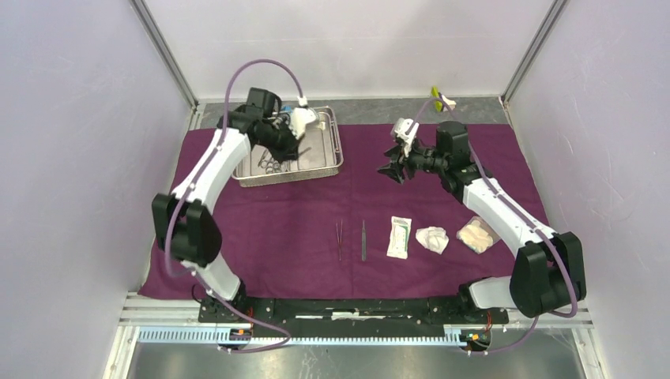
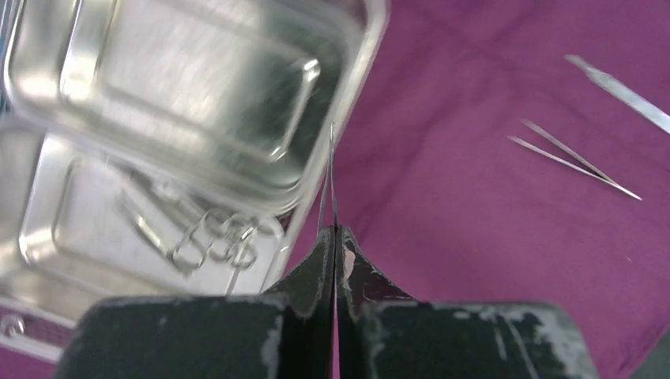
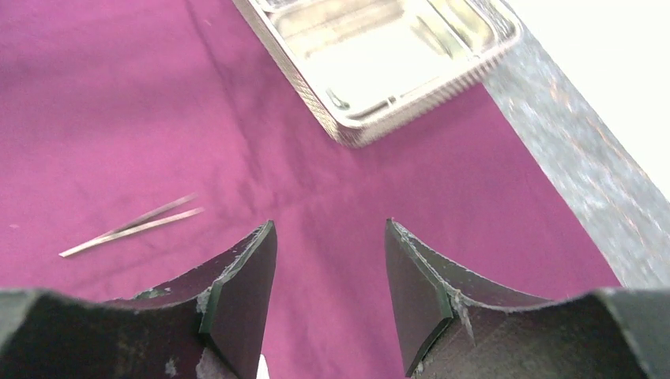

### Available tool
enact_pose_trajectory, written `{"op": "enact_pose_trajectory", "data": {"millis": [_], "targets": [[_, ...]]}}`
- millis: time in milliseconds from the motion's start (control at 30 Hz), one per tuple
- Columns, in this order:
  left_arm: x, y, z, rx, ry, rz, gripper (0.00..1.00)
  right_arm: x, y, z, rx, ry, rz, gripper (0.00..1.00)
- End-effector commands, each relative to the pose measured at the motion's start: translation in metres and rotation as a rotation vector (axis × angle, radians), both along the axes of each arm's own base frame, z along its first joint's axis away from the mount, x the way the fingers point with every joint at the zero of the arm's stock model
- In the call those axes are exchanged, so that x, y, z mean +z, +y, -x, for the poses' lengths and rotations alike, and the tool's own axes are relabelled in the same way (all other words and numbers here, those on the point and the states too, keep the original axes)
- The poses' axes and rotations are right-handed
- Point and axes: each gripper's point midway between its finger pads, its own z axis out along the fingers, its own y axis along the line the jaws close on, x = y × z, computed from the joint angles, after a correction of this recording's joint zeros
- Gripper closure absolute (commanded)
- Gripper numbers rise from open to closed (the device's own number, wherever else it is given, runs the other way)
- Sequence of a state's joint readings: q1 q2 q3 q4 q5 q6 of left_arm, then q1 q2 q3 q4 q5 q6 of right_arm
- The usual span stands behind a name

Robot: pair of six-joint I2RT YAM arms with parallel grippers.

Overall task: Open and lay out the surgical kit
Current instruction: Adjust the medical item.

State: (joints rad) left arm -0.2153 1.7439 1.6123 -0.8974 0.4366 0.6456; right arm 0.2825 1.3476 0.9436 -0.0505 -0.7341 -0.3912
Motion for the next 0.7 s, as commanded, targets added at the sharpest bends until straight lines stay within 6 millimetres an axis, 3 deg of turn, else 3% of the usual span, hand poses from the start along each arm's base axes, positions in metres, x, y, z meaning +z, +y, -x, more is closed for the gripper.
{"op": "enact_pose_trajectory", "data": {"millis": [0, 167, 333, 533, 667], "targets": [[0.044, -0.062, 0.046, -0.300, -0.166, 0.083, 0.98, 0.037, 0.042, 0.017, 0.155, -0.003, -0.124, 0.40], [0.057, -0.109, 0.096, -0.459, -0.136, 0.157, 0.98, 0.042, 0.069, 0.048, 0.302, 0.021, -0.163, 0.38], [0.055, -0.129, 0.134, -0.551, -0.118, 0.172, 0.98, 0.042, 0.074, 0.065, 0.361, 0.042, -0.198, 0.37], [0.055, -0.140, 0.154, -0.582, -0.130, 0.172, 0.98, 0.033, 0.083, 0.082, 0.441, 0.103, -0.208, 0.45], [0.056, -0.143, 0.156, -0.581, -0.146, 0.172, 0.98, 0.027, 0.086, 0.090, 0.482, 0.149, -0.223, 0.50]]}}
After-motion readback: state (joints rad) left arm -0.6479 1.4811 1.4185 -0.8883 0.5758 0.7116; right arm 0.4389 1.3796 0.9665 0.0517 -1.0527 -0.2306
